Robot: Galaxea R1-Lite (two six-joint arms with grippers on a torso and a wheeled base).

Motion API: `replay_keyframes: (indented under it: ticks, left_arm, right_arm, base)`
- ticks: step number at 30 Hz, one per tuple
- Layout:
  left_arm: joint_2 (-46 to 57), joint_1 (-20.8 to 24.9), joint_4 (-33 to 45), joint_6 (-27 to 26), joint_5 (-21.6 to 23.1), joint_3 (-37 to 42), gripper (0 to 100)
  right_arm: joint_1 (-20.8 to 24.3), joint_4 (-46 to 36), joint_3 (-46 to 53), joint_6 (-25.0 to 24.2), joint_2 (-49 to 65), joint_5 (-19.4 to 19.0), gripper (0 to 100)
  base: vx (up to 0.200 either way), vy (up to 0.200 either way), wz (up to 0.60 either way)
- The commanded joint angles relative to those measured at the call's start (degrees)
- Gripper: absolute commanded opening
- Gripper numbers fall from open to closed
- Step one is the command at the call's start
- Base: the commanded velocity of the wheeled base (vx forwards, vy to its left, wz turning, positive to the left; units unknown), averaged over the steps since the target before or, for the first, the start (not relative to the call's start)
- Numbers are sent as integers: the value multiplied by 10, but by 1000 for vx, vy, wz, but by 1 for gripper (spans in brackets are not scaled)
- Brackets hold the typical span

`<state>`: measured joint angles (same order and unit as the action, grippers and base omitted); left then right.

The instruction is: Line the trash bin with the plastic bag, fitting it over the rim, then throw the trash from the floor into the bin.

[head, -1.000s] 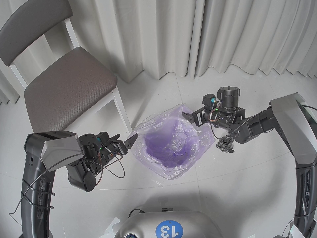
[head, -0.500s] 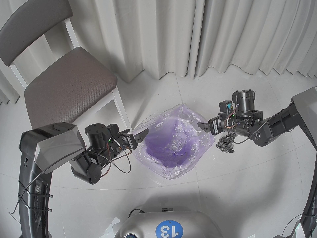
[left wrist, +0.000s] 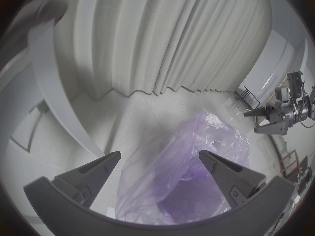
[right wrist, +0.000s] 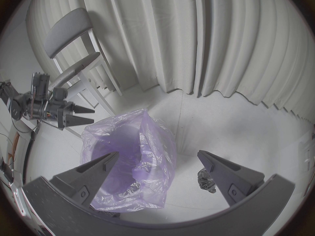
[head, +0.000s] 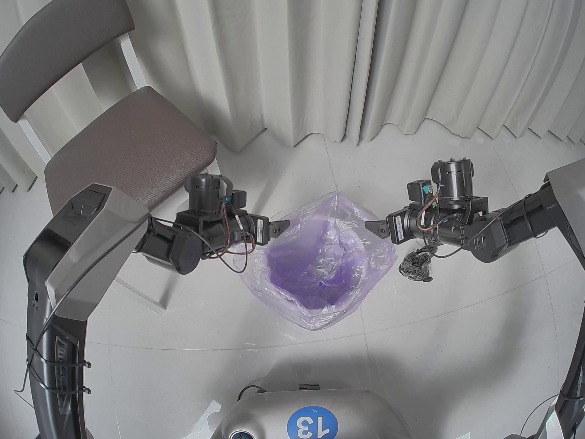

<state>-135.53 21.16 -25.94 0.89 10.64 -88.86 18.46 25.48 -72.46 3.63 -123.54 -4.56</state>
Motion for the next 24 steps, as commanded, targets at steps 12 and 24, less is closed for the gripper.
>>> replay_keyframes:
  ticks: [12, 24]
  left_arm:
    - [3, 34, 13, -16, -10, 7, 100]
    - [-11, 34, 14, -18, -9, 9, 100]
  right_arm:
    - [12, -4, -28, -20, -51, -10, 100]
    - [10, -2, -30, -21, -55, -9, 100]
  base:
    - [0, 0, 0]
    - [0, 0, 0]
